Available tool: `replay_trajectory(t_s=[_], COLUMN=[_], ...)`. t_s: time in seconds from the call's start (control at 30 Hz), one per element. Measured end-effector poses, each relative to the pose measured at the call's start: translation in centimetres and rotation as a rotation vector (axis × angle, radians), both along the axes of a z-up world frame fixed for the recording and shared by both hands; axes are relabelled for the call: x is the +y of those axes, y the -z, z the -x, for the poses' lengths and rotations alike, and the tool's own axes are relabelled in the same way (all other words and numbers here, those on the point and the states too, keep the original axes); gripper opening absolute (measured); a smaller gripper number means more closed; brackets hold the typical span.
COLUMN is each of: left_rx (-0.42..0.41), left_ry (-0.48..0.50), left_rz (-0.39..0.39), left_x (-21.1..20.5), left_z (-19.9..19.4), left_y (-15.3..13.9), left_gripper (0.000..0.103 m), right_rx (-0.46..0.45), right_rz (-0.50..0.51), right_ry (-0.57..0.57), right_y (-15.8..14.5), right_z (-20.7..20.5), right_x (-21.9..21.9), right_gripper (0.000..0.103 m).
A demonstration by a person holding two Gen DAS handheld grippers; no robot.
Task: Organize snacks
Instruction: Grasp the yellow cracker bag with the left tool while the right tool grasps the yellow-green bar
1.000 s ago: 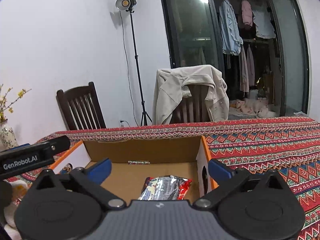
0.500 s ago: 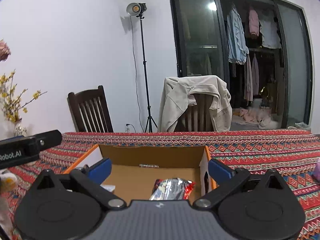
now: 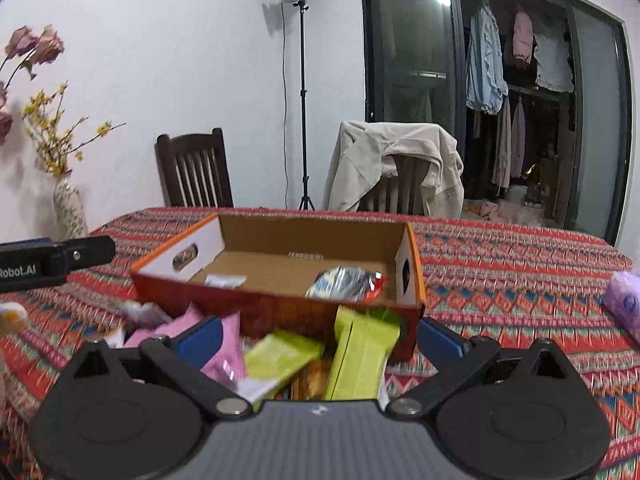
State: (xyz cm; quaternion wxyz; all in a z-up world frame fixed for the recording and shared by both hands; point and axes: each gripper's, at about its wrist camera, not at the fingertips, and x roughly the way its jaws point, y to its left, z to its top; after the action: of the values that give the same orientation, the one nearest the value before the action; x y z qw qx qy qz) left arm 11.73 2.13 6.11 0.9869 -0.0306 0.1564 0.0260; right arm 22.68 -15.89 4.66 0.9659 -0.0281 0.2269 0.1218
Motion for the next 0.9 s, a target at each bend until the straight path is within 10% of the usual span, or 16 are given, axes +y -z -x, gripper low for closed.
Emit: replay_trajectory(t_s=[0.63, 0.9], left_rx=[0.069, 0.089], left_ry=[-0.036, -0.04], left_rz=[-0.002, 0.058], left_x=[1.5, 2.6], left_z=[3.0, 2.4], left_y=[6.4, 7.0], left_gripper=[0.103, 0.103], right_rx=[0.048, 0.102], right_rz=[0.016, 0.046], right_ry=[0.038, 0.043], right_y=[3.5, 4.1], right_z=[3.4, -0.2], right_x=[-2.1, -0.9], right_gripper=[0.103, 0.073])
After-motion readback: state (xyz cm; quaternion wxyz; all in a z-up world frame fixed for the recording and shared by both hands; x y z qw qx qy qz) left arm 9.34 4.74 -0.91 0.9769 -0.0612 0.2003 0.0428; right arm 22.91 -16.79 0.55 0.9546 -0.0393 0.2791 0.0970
